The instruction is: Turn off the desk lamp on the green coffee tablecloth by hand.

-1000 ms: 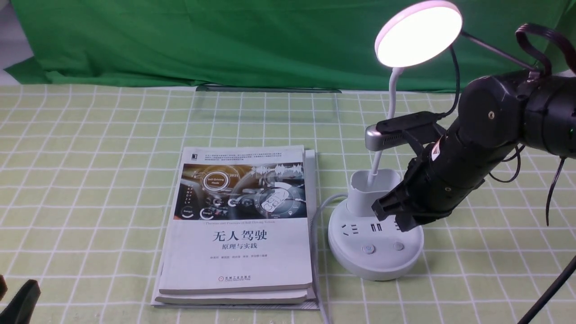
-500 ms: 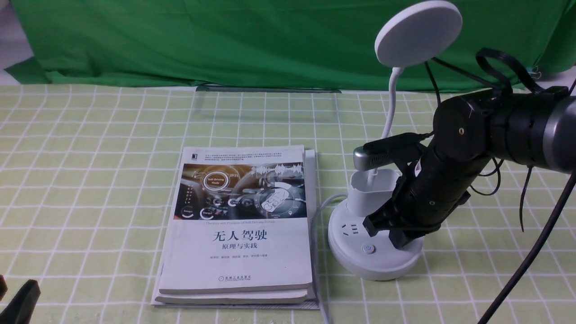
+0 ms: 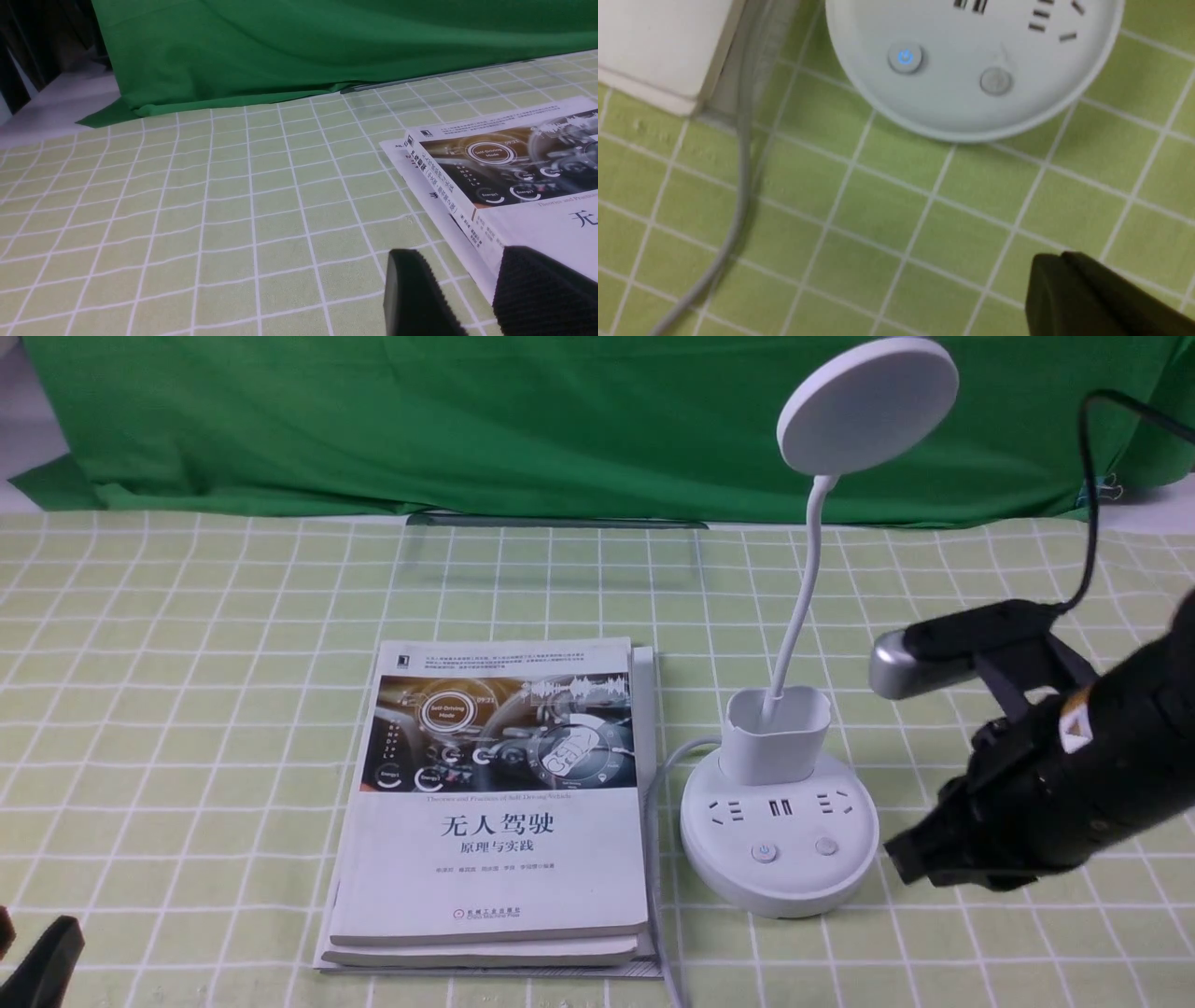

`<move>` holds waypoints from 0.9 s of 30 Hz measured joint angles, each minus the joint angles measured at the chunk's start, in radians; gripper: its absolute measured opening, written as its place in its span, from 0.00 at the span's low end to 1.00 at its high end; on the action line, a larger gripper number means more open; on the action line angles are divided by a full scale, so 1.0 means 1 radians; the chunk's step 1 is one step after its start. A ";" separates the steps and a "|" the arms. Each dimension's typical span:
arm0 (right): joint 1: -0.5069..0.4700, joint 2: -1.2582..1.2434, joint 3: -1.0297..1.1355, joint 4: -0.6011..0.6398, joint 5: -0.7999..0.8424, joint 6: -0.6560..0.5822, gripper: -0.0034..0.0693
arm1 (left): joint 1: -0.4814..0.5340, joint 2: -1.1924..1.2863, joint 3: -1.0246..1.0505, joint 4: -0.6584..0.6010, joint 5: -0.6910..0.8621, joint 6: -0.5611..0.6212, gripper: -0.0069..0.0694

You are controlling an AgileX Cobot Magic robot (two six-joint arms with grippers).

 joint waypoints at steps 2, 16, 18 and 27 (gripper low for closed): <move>0.000 -0.053 0.034 0.000 0.016 0.001 0.11 | 0.000 0.000 0.000 0.000 0.000 0.000 0.41; 0.000 -0.262 0.078 -0.019 -0.176 0.002 0.12 | 0.000 0.000 0.000 0.000 0.000 0.000 0.41; 0.000 -0.307 0.087 -0.041 -0.208 -0.004 0.11 | 0.000 0.000 0.000 0.000 0.000 0.000 0.41; -0.129 -0.647 0.331 -0.071 -0.272 -0.057 0.10 | 0.000 0.000 0.000 0.000 0.000 0.000 0.41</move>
